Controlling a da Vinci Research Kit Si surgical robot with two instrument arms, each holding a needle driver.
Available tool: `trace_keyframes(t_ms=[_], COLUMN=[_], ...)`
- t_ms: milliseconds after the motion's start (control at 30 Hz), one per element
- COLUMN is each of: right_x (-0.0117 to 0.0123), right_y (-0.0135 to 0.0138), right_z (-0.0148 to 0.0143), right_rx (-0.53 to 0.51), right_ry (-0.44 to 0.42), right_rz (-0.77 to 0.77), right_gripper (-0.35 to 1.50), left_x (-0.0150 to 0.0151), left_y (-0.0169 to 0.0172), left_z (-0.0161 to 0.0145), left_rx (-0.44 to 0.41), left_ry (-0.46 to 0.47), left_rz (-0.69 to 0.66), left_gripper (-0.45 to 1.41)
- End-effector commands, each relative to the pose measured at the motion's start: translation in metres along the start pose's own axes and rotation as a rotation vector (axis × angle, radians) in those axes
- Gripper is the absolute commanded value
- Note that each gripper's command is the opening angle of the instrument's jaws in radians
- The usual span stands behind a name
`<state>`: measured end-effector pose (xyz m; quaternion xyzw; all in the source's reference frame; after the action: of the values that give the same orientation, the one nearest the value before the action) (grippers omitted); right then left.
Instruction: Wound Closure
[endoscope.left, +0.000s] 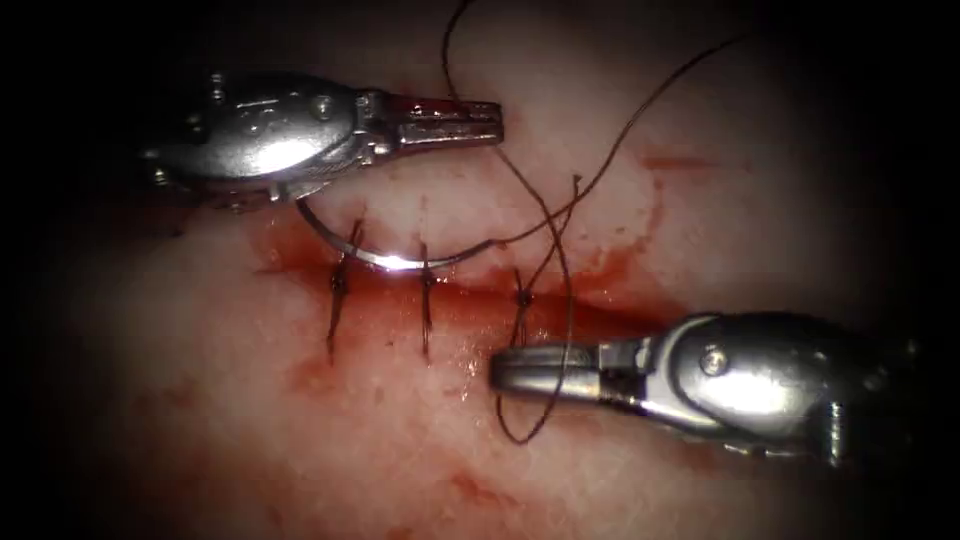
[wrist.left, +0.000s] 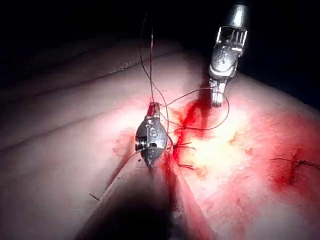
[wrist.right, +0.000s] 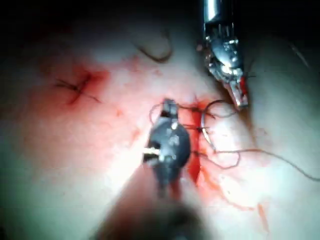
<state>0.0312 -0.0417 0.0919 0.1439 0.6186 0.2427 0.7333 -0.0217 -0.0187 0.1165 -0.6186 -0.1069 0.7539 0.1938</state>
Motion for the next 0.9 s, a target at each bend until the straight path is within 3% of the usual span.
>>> trace_keyframes(t_ms=[33,100,267,500,533,567,600,733,900], right_x=[-0.0005,-0.0005,-0.0003,-0.0009,-0.0004,0.0001,0.001,0.0029,0.0021], right_y=[0.0,0.0002,0.0004,-0.0001,0.0,0.0001,0.0004,0.0024,0.0045], right_z=[0.0009,0.0011,0.0017,0.003,0.0022,0.0015,0.0,-0.0039,-0.0054], right_rx=[-0.011,-0.026,-0.034,-0.043,-0.042,-0.037,-0.041,-0.105,-0.151], right_ry=[0.023,0.066,0.159,0.173,0.17,0.169,0.171,0.189,0.175], right_rz=[0.003,0.01,0.059,0.066,0.071,0.076,0.081,0.042,0.021], right_gripper=[-0.25,-0.11,0.0,0.14,0.0,-0.3,-0.35,-0.35,-0.35], left_x=[-0.0012,-0.0026,-0.0043,-0.0037,-0.0034,-0.0033,-0.0032,-0.0031,-0.0022], left_y=[0.0001,0.0002,0.001,0.0021,0.0021,0.0021,0.002,0.0024,0.0039], left_z=[0.0008,0.0011,0.0018,0.0023,0.0021,0.002,0.0019,0.0012,-0.0007], left_rx=[0.001,0.008,0.006,-0.005,-0.007,-0.008,-0.009,-0.014,-0.025], left_ry=[-0.002,-0.007,-0.012,-0.009,-0.008,-0.008,-0.007,-0.007,-0.006], left_rz=[-0.006,-0.011,-0.02,-0.029,-0.032,-0.033,-0.034,-0.033,-0.04], left_gripper=[-0.45,-0.45,-0.45,-0.45,-0.45,-0.45,-0.45,-0.45,-0.45])
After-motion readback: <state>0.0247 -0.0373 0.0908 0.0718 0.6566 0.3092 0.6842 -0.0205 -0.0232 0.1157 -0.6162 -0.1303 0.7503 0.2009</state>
